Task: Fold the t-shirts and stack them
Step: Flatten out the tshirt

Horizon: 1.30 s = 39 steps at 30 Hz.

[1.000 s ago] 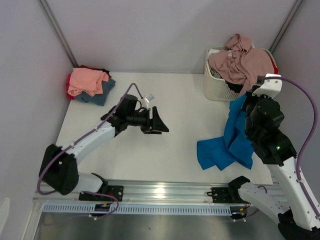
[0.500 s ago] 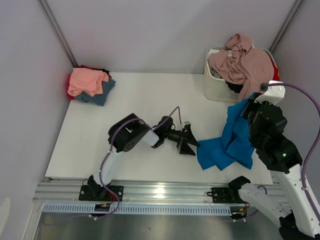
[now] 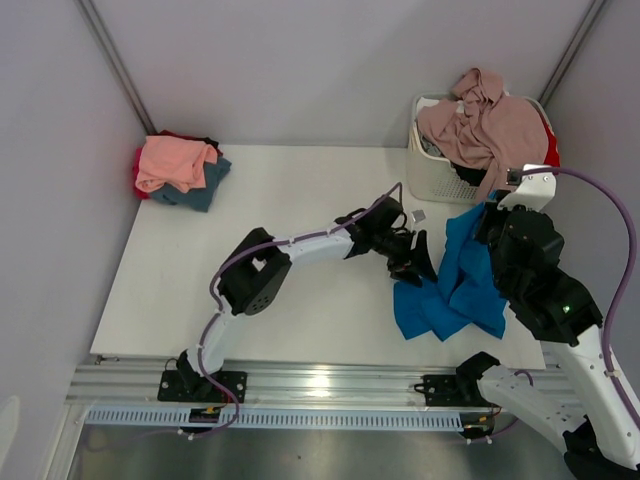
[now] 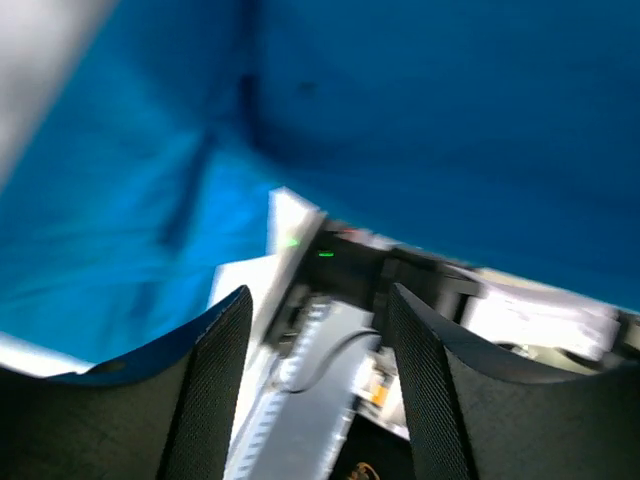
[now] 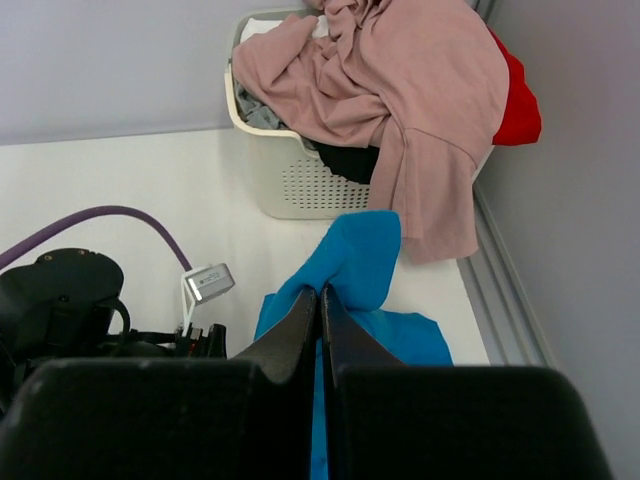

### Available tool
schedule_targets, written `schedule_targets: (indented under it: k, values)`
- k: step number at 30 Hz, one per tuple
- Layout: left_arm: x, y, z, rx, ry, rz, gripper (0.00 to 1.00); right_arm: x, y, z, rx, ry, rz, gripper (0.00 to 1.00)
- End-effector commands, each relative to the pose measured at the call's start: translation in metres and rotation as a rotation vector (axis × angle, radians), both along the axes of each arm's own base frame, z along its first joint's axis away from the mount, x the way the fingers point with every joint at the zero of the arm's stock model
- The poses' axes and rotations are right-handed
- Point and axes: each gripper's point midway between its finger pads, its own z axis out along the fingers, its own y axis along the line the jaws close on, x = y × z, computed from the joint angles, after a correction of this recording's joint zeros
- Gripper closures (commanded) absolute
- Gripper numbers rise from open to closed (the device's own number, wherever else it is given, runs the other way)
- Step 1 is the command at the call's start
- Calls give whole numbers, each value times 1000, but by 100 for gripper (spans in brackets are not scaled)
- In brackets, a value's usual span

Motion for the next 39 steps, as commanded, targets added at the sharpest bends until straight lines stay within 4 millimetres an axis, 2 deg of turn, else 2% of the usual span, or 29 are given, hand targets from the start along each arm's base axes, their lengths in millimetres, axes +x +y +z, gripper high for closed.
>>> schedule_targets:
  k: [1, 6, 11, 13, 20, 26, 32, 33, 34, 36, 38, 39]
  values:
    - [-5, 39, -54, 289, -77, 10, 40, -4, 2, 15, 29, -46, 16, 100]
    - [-1, 50, -82, 357, -113, 35, 41, -7, 1, 16, 25, -48, 20, 100]
    - [-4, 53, -100, 372, -157, 28, 43, -10, -1, 17, 17, -49, 21, 100]
    - [-6, 47, -100, 354, -170, 15, 44, -10, -2, 18, 16, -49, 23, 100]
    - [-17, 25, -79, 211, -236, -43, 47, -11, -1, 12, 6, -29, 29, 100]
    - [-23, 13, -62, 112, -297, -95, 51, -14, -3, 11, 2, -21, 25, 100]
    - [-20, 26, -40, 134, -356, -57, 51, -17, -7, 10, -2, -19, 13, 100]
    - [-19, 35, -49, 176, -360, -36, 51, -18, -7, 10, -2, -20, 13, 100]
    - [-18, 38, -41, 181, -374, -19, 50, -18, -8, 10, -1, -21, 10, 100]
    - [-15, 50, -47, 233, -383, 9, 50, -18, -8, 10, -3, -22, 7, 100]
    - [-14, 54, -36, 231, -408, 26, 50, -17, -8, 9, -5, -24, 6, 100]
    - [-14, 60, -39, 250, -411, 35, 50, -17, -8, 9, -7, -25, 7, 100]
